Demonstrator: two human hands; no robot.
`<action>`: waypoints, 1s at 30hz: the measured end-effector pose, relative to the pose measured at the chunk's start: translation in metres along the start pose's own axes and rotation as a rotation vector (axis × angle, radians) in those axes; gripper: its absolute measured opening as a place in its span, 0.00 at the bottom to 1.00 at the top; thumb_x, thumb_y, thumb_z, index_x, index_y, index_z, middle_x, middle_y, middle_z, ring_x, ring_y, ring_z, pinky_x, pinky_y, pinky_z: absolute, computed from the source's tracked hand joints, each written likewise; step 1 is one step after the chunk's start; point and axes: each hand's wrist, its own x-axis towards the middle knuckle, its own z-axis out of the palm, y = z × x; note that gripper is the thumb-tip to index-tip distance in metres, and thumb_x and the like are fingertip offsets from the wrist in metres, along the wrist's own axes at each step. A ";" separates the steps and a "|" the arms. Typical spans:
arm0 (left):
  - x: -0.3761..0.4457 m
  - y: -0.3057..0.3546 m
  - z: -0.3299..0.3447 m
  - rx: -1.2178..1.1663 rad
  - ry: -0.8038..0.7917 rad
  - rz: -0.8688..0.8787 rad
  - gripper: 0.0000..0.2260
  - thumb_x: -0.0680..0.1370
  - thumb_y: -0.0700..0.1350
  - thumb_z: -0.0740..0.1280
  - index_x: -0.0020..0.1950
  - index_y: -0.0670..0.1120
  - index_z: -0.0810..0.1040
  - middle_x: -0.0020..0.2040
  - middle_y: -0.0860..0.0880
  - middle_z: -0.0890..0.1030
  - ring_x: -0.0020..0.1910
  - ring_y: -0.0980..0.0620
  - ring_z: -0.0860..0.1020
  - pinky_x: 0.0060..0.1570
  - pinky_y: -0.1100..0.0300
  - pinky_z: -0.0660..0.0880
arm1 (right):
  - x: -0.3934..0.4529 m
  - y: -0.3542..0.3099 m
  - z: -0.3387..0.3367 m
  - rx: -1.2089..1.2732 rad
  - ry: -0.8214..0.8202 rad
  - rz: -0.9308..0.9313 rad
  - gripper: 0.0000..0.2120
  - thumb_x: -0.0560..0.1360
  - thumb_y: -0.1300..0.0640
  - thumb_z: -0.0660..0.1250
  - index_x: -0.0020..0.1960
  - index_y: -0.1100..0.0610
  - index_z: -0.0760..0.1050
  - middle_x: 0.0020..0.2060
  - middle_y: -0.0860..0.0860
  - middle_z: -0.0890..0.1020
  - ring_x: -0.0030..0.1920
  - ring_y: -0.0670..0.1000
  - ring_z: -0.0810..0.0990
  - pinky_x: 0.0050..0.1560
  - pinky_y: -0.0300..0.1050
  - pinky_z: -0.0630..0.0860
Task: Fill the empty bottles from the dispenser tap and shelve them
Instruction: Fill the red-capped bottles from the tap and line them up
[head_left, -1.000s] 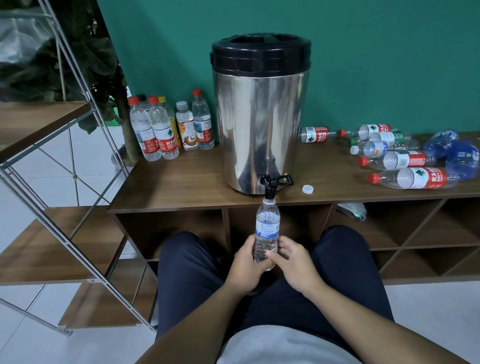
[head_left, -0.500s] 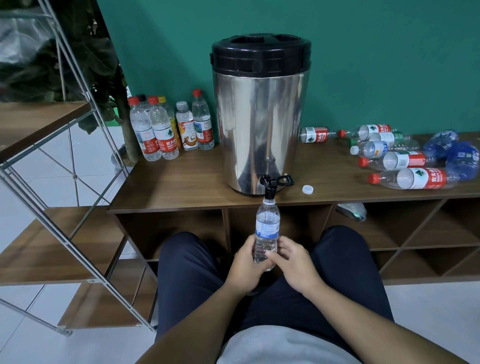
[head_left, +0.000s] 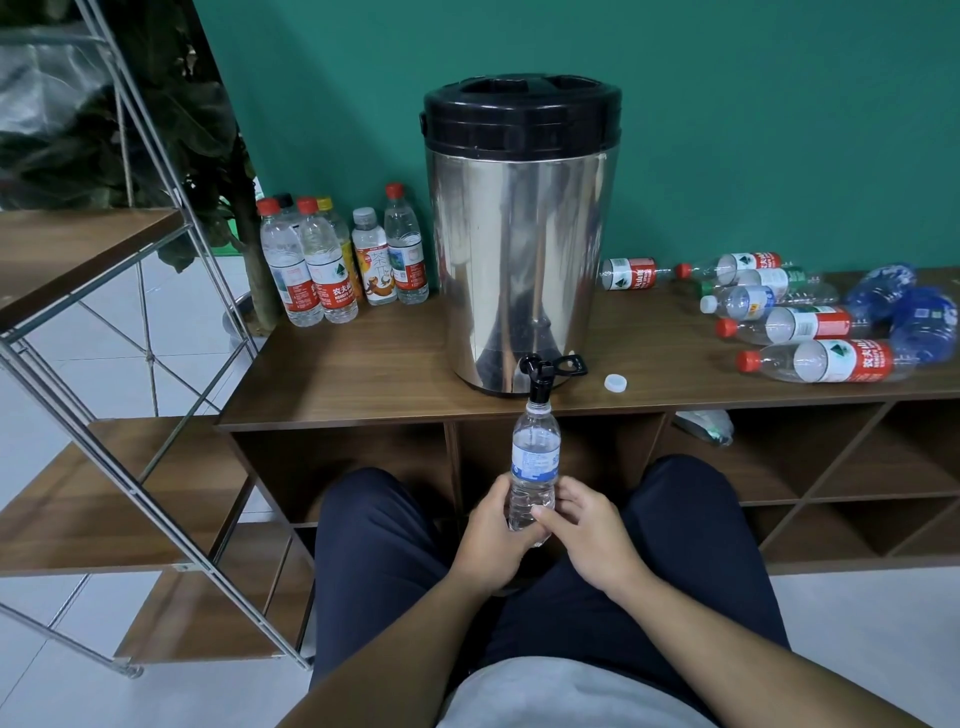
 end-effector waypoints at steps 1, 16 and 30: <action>0.000 0.000 0.000 0.001 0.002 0.000 0.26 0.78 0.40 0.81 0.72 0.57 0.79 0.61 0.52 0.88 0.60 0.50 0.87 0.65 0.43 0.84 | 0.000 0.000 0.000 -0.001 -0.001 -0.001 0.16 0.82 0.67 0.74 0.67 0.53 0.83 0.58 0.48 0.90 0.60 0.50 0.89 0.65 0.54 0.84; 0.000 -0.001 0.001 -0.007 -0.004 -0.001 0.26 0.77 0.41 0.81 0.71 0.57 0.79 0.62 0.52 0.88 0.61 0.49 0.87 0.65 0.40 0.84 | -0.002 -0.004 0.000 -0.022 0.000 0.000 0.17 0.82 0.67 0.74 0.67 0.53 0.83 0.58 0.47 0.90 0.60 0.49 0.89 0.66 0.55 0.83; 0.000 0.001 0.001 -0.004 -0.008 -0.011 0.26 0.77 0.41 0.81 0.71 0.58 0.79 0.62 0.52 0.88 0.62 0.49 0.87 0.66 0.40 0.84 | -0.004 -0.006 0.000 -0.025 0.021 -0.002 0.17 0.81 0.66 0.75 0.66 0.51 0.84 0.56 0.46 0.90 0.59 0.48 0.89 0.65 0.53 0.84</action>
